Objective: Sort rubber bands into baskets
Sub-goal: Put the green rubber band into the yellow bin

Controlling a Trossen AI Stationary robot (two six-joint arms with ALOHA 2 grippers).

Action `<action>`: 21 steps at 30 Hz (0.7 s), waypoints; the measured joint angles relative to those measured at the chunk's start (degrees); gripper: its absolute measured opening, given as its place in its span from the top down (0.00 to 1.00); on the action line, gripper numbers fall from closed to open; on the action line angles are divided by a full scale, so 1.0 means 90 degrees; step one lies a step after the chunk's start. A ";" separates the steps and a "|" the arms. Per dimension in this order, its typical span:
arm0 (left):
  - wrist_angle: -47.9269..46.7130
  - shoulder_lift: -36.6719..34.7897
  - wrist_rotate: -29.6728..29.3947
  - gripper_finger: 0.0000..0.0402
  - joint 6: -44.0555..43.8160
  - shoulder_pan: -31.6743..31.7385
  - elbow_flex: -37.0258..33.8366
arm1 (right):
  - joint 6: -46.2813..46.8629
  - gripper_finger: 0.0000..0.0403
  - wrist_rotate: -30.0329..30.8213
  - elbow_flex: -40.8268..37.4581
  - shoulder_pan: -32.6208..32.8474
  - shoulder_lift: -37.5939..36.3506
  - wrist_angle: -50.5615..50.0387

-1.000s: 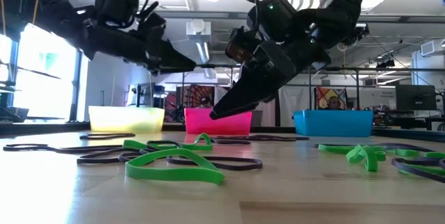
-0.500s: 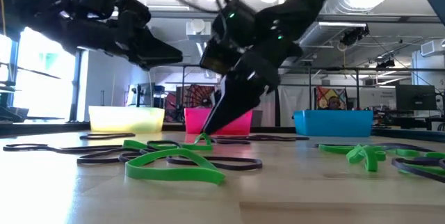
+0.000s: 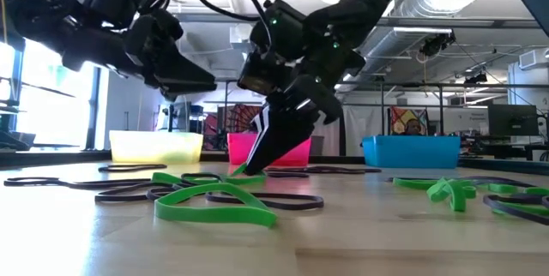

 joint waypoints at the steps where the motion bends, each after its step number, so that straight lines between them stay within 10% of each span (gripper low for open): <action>1: -0.0095 0.0000 0.0000 0.70 -0.0104 -0.0002 0.0000 | -0.0001 0.96 0.0091 0.0000 -0.0016 0.0000 -0.0005; 21: -0.0462 0.0005 -0.1101 0.49 -0.0448 -0.0625 0.0005 | -0.0004 1.00 0.2548 -0.0002 -0.0084 -0.1297 0.1041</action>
